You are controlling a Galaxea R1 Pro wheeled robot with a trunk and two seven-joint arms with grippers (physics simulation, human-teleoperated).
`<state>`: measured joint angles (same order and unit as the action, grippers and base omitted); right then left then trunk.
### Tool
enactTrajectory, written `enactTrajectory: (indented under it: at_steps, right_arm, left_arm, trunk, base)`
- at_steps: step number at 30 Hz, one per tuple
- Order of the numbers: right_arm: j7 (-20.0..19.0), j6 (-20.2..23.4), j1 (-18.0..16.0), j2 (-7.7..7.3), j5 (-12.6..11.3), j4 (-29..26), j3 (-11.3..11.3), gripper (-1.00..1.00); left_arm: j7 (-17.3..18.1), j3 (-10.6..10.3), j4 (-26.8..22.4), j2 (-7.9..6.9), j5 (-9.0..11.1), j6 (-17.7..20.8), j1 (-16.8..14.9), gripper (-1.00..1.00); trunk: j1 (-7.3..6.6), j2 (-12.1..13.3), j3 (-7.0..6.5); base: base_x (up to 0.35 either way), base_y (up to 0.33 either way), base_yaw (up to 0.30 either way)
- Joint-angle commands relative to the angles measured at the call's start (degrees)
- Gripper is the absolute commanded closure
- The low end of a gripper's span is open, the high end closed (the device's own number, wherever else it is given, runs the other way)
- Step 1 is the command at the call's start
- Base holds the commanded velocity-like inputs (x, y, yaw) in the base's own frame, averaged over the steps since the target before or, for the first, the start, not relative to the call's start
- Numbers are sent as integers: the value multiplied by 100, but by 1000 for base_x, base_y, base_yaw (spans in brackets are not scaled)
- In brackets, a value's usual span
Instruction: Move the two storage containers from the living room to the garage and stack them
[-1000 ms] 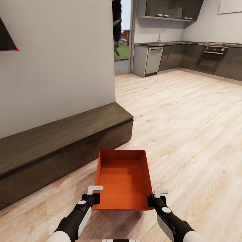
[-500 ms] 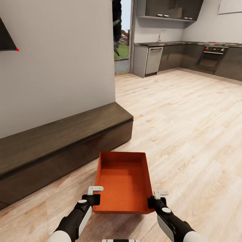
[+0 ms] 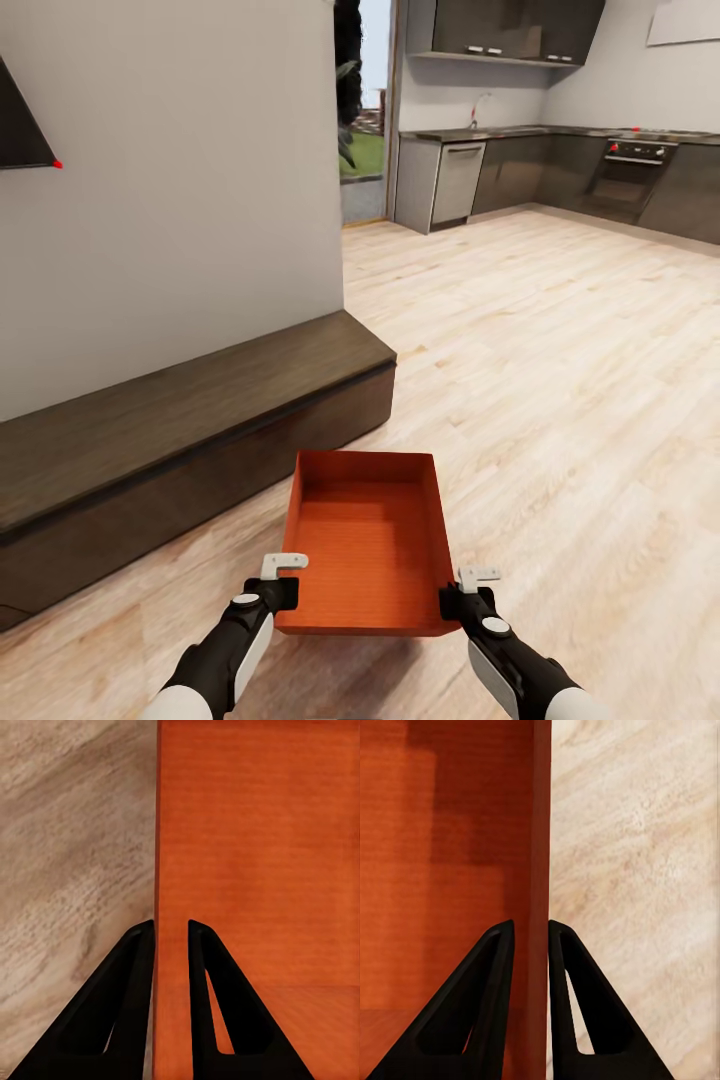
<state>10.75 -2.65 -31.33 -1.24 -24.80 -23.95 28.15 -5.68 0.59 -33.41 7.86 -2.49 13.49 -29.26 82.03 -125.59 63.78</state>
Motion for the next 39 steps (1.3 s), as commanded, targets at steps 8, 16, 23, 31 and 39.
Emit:
enactTrajectory:
  at_steps: [8,16,23,31,39]
  right_arm:
    - [-65,-218,-4,-104,-8,-22,120,100]
    - [-65,-218,-4,-107,-7,-22,115,100]
    - [-66,-218,-4,-113,-7,-22,118,100]
    - [-65,-218,-4,-113,-7,-22,118,100]
    - [-65,-218,-4,-113,-7,-22,112,100]
  left_arm:
    - [207,-7,2,-4,99,31,-1,100]
    - [208,-7,2,-4,99,31,-1,100]
    - [214,-7,2,-4,99,31,-1,100]
    - [217,-7,5,-4,99,31,0,100]
    - [225,-7,10,-4,99,31,-1,100]
  trunk:
    - [-177,321,-140]
    - [-353,641,-283]
    - [-507,922,-409]
    - [-683,1243,-553]
    - [-858,1564,-696]
  base:
    - [0,0,0]
    - [0,0,0]
    - [0,0,0]
    - [0,0,0]
    - [0,0,0]
